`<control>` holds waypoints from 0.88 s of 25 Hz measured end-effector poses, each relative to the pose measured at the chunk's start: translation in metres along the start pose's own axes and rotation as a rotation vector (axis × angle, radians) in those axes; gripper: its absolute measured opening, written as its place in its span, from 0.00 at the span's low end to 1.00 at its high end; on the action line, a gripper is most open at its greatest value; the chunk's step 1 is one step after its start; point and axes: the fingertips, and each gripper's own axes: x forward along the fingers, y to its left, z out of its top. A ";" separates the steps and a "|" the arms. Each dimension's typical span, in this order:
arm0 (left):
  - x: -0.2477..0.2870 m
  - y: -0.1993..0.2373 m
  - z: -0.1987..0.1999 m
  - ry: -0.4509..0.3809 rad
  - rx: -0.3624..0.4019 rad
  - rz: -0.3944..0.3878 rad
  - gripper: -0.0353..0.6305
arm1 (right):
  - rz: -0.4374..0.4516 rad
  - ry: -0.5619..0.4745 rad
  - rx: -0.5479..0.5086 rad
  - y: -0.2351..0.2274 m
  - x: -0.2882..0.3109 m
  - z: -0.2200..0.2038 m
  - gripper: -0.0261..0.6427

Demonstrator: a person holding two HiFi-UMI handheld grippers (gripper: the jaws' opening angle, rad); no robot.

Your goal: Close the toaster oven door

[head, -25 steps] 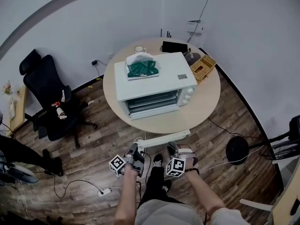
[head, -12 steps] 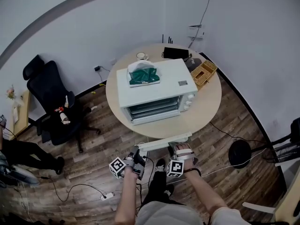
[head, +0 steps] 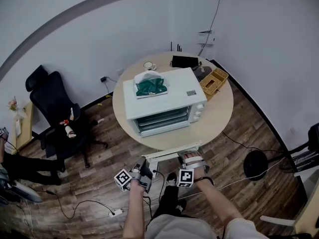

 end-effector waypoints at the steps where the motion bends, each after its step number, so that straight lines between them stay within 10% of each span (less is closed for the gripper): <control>1: -0.003 -0.004 0.001 0.003 0.021 -0.016 0.20 | -0.001 -0.003 -0.002 -0.003 -0.001 0.001 0.15; 9: -0.029 -0.051 -0.012 0.048 0.306 -0.140 0.20 | 0.005 -0.011 -0.015 -0.017 -0.004 0.002 0.15; 16: -0.035 -0.069 -0.015 0.061 0.774 0.027 0.20 | -0.008 -0.018 -0.035 -0.035 -0.006 0.005 0.14; 22: -0.035 -0.084 -0.023 0.058 0.948 0.085 0.20 | -0.032 -0.029 -0.026 -0.056 -0.009 0.008 0.14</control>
